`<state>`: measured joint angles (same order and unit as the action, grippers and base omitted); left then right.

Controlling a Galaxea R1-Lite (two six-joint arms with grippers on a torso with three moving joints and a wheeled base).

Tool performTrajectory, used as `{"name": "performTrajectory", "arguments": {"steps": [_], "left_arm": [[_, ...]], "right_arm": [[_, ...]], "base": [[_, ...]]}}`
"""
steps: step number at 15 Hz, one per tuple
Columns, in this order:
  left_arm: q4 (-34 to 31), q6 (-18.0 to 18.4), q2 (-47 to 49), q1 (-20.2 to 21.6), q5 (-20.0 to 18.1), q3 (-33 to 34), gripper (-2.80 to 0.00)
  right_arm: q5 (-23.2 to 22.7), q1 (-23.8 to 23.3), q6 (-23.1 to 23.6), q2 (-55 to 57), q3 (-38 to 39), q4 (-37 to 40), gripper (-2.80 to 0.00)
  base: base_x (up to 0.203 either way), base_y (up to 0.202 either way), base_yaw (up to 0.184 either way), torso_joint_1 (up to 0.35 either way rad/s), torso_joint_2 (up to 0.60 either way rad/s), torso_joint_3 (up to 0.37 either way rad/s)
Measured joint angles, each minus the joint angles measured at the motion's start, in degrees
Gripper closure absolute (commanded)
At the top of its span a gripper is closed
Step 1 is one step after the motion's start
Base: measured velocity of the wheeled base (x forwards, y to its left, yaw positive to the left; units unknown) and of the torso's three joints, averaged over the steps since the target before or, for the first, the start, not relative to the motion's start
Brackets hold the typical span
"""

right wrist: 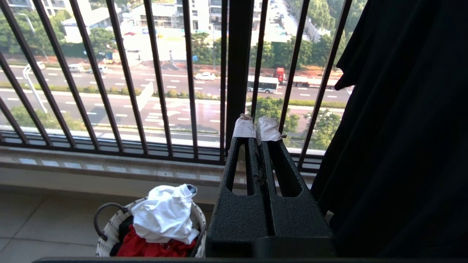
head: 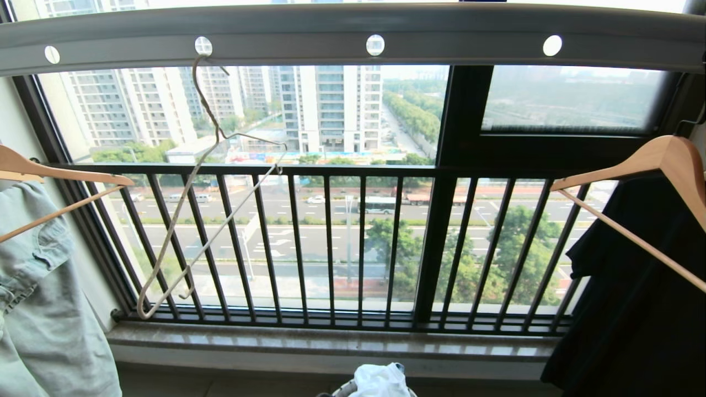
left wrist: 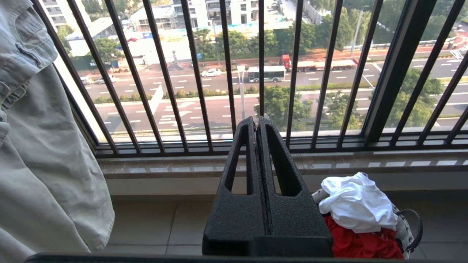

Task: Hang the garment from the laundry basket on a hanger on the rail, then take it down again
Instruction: Pick up the clothes rack on the clothesline

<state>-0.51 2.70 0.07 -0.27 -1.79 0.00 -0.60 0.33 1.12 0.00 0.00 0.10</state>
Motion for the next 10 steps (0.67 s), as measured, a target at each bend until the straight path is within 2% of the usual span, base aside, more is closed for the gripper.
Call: {"name": "performTrajectory", "arguments": {"steps": [10], "left_arm": [[-0.01,0.05,0.0,0.0,0.01,0.0,0.0]], "right_arm": [[0.0,0.0,0.0,0.0,0.0,0.0,0.0]], "base": [[0.0,0.0,0.0,0.0,0.0,0.0]]}}
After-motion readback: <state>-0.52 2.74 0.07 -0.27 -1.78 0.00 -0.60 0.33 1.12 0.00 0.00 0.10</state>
